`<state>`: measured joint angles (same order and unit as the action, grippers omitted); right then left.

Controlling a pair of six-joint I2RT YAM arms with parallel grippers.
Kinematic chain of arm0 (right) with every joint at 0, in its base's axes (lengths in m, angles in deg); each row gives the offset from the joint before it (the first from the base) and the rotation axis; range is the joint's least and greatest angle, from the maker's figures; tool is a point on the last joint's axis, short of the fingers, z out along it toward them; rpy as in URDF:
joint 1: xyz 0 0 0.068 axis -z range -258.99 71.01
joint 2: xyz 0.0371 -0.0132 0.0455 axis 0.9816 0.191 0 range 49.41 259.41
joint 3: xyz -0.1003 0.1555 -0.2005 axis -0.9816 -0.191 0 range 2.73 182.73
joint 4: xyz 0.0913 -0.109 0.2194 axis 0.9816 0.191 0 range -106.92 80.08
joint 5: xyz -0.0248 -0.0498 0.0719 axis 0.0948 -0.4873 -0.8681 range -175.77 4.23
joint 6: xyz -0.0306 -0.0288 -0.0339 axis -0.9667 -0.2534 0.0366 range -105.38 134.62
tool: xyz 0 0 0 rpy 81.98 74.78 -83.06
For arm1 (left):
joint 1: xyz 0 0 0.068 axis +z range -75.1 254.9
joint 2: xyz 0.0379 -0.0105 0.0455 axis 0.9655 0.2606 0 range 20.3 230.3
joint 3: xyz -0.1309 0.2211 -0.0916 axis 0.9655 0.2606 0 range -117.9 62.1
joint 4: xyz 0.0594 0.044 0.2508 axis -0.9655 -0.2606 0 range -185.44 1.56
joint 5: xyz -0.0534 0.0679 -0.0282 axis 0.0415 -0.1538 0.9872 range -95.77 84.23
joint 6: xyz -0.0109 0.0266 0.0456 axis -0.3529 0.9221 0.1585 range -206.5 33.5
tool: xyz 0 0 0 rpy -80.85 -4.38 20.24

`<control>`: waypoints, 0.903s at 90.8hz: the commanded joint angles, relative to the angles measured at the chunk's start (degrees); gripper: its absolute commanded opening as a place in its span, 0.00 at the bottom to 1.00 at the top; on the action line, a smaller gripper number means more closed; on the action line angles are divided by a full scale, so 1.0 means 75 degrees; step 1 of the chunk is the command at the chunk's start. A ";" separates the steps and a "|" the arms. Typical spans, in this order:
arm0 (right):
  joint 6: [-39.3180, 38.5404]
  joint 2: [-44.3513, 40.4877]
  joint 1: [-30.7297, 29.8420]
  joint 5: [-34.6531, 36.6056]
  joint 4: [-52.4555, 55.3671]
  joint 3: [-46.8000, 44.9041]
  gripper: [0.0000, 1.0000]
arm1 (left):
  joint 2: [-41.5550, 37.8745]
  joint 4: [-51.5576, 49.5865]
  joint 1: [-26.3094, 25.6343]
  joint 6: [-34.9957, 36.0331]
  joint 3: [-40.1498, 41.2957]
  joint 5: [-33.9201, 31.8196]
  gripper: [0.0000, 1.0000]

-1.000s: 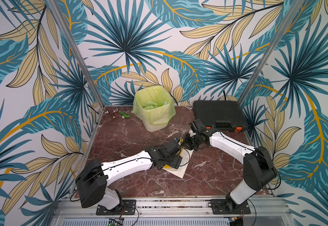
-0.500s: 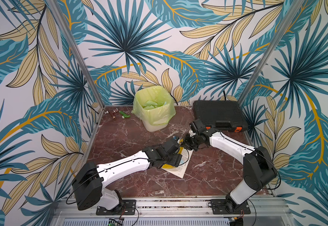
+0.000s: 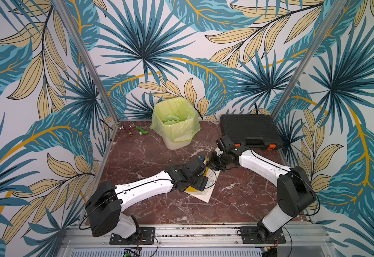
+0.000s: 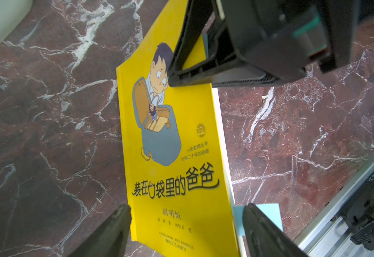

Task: Peel off the used sticky note
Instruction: Open the book at the center of the board.

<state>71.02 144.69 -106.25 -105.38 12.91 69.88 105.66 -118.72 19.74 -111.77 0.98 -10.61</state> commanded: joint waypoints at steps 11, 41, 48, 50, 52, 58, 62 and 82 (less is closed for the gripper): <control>0.0118 0.0115 -0.0028 -0.0326 -0.0162 -0.0139 0.15 | 0.0069 -0.0051 0.0018 0.0067 -0.0068 -0.0021 0.82; 0.0122 0.0139 -0.0028 -0.0349 -0.0179 -0.0120 0.15 | 0.0045 -0.0083 0.0040 0.0031 -0.0030 -0.0119 0.75; 0.0135 0.0140 -0.0027 -0.0351 -0.0183 -0.0120 0.15 | 0.0044 -0.0080 0.0062 0.0030 -0.0030 -0.0099 0.74; 0.0136 0.0139 -0.0025 -0.0353 -0.0183 -0.0127 0.15 | 0.0053 -0.0083 0.0064 0.0039 -0.0027 -0.0094 0.73; 0.0151 0.0133 -0.0028 -0.0359 -0.0195 -0.0129 0.15 | 0.0061 -0.0077 0.0065 0.0041 -0.0020 -0.0087 0.73; 0.0149 0.0128 -0.0026 -0.0369 -0.0191 -0.0130 0.15 | 0.0088 -0.0087 0.0073 0.0042 -0.0025 -0.0064 0.73; 0.0151 0.0117 -0.0031 -0.0368 -0.0191 -0.0130 0.15 | 0.0098 -0.0087 0.0073 0.0042 -0.0029 -0.0052 0.72; 0.0170 0.0127 -0.0027 -0.0372 -0.0215 -0.0133 0.15 | 0.0119 -0.0122 0.0094 0.0031 -0.0018 -0.0083 0.68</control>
<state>71.29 144.80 -106.25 -105.93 12.43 69.84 105.92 -118.90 20.05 -111.82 0.98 -10.83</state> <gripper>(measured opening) 0.152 0.693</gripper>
